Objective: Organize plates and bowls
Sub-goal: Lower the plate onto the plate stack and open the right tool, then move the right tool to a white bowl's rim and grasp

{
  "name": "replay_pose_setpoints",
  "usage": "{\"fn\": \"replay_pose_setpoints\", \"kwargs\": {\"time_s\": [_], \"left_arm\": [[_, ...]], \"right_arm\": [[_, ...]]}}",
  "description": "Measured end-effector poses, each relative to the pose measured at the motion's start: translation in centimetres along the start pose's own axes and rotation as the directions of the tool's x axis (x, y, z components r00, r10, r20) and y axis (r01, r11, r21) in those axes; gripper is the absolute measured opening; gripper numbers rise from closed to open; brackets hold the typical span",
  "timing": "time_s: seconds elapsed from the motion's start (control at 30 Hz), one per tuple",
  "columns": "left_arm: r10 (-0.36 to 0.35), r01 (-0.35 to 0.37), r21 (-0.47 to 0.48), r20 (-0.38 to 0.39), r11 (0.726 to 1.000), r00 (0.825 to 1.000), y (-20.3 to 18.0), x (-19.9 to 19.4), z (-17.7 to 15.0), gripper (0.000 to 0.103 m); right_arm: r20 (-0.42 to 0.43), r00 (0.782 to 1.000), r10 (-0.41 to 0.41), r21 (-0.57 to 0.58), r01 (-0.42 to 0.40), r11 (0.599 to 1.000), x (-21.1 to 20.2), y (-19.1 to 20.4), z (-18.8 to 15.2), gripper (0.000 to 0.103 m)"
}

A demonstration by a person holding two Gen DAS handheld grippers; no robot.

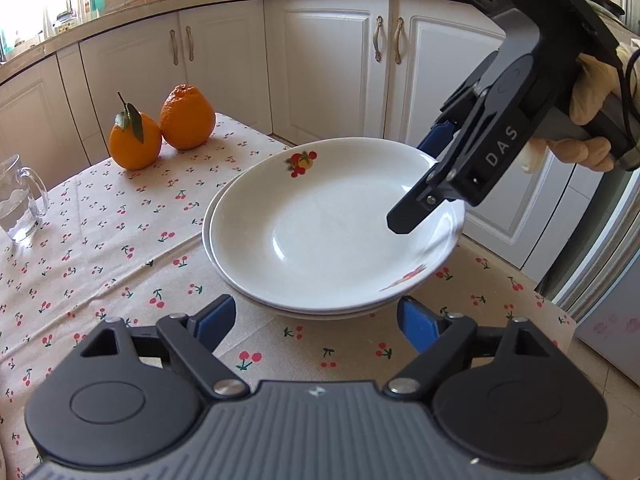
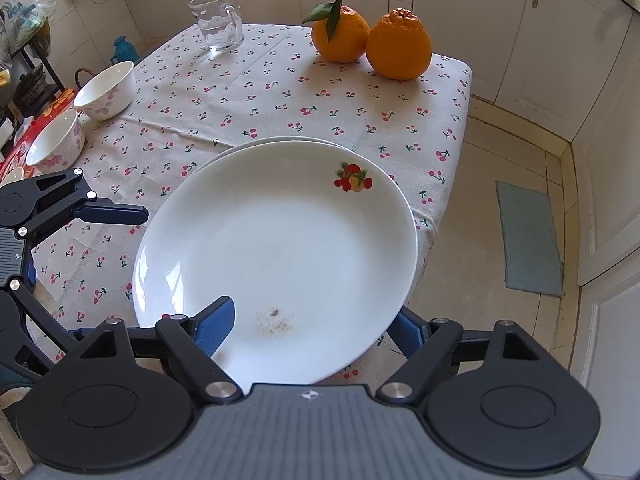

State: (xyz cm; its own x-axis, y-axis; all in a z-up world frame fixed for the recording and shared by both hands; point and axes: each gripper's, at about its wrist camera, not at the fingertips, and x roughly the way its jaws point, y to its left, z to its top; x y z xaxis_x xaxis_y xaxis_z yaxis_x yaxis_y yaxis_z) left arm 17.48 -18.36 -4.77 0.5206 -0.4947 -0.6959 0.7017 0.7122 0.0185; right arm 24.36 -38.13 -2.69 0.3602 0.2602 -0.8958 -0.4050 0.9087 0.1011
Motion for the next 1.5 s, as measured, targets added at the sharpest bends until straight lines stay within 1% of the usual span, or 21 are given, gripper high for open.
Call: {"fn": "replay_pose_setpoints", "kwargs": {"time_s": [0.17, 0.3, 0.37, 0.4, 0.47, 0.5, 0.53, 0.7, 0.83, 0.93, 0.97, 1.07, 1.1, 1.2, 1.33, 1.5], "left_arm": [[0.004, -0.004, 0.001, 0.002, 1.000, 1.000, 0.0, -0.4, -0.3, 0.088], [0.014, -0.014, 0.008, 0.020, 1.000, 1.000, -0.1, -1.2, -0.5, 0.088], [0.014, -0.014, 0.006, 0.033, 1.000, 0.999, -0.1, -1.9, -0.7, 0.088], [0.013, -0.013, 0.003, 0.039, 1.000, 0.999, 0.0, -2.2, -0.8, 0.088], [0.011, -0.011, -0.002, 0.055, 1.000, 0.998, 0.1, -3.1, -1.0, 0.091], [0.013, -0.013, -0.003, 0.062, 1.000, 0.998, 0.2, -3.5, -1.1, 0.092], [0.018, -0.018, -0.004, 0.069, 1.000, 0.997, 0.2, -4.0, -1.3, 0.092], [0.051, -0.048, -0.024, 0.120, 0.999, 0.991, 0.6, -7.3, -2.7, 0.092], [0.098, -0.093, -0.037, 0.146, 0.995, 0.985, 1.4, -9.9, -3.5, 0.093], [0.125, -0.120, -0.045, 0.152, 0.992, 0.980, 1.8, -11.7, -4.6, 0.096], [0.147, -0.143, -0.043, 0.144, 0.989, 0.978, 2.0, -12.2, -5.1, 0.096], [0.187, -0.181, -0.052, 0.134, 0.982, 0.973, 2.8, -13.9, -7.2, 0.096], [0.203, -0.196, -0.065, 0.126, 0.979, 0.971, 3.2, -14.4, -7.9, 0.096], [0.263, -0.251, -0.117, 0.100, 0.961, 0.960, 4.5, -16.3, -10.4, 0.096], [0.341, -0.322, -0.191, 0.071, 0.927, 0.937, 6.0, -18.7, -13.5, 0.096], [0.417, -0.392, -0.266, 0.041, 0.881, 0.908, 7.7, -20.9, -16.7, 0.096]], "right_arm": [[-0.011, 1.000, -0.021, 0.016, 0.022, 1.000, 0.3, 0.2, -0.2, 0.087], [-0.011, 0.999, -0.035, 0.025, 0.036, 0.999, 0.3, 0.4, -0.4, 0.087], [-0.006, 0.999, -0.049, 0.026, 0.049, 0.998, 0.2, 0.8, -0.5, 0.089], [0.003, 0.999, -0.052, 0.025, 0.052, 0.998, 0.0, 1.0, -0.6, 0.092], [0.040, 0.998, -0.052, 0.021, 0.051, 0.998, -0.7, 1.7, -0.8, 0.097], [0.065, 0.996, -0.052, 0.015, 0.051, 0.999, -1.2, 2.2, -0.8, 0.102], [0.090, 0.994, -0.059, 0.009, 0.058, 0.998, -1.7, 2.8, -0.9, 0.103], [0.188, 0.975, -0.118, -0.004, 0.121, 0.993, -3.6, 6.6, -1.1, 0.103], [0.241, 0.953, -0.184, -0.036, 0.198, 0.980, -3.5, 10.7, -1.5, 0.103], [0.261, 0.945, -0.199, -0.068, 0.224, 0.972, -2.6, 13.6, -2.0, 0.103], [0.268, 0.943, -0.199, -0.083, 0.228, 0.970, -2.1, 14.8, -2.2, 0.103], [0.290, 0.943, -0.165, -0.089, 0.198, 0.976, -1.3, 17.2, -2.7, 0.103], [0.293, 0.944, -0.154, -0.097, 0.190, 0.977, -1.1, 17.9, -2.8, 0.103], [0.318, 0.936, -0.150, -0.112, 0.194, 0.975, -0.6, 20.2, -2.9, 0.103], [0.328, 0.940, -0.088, -0.112, 0.131, 0.985, 0.2, 22.9, -2.6, 0.103], [0.337, 0.940, -0.056, -0.127, 0.104, 0.986, 1.6, 25.9, -2.0, 0.103]]}}
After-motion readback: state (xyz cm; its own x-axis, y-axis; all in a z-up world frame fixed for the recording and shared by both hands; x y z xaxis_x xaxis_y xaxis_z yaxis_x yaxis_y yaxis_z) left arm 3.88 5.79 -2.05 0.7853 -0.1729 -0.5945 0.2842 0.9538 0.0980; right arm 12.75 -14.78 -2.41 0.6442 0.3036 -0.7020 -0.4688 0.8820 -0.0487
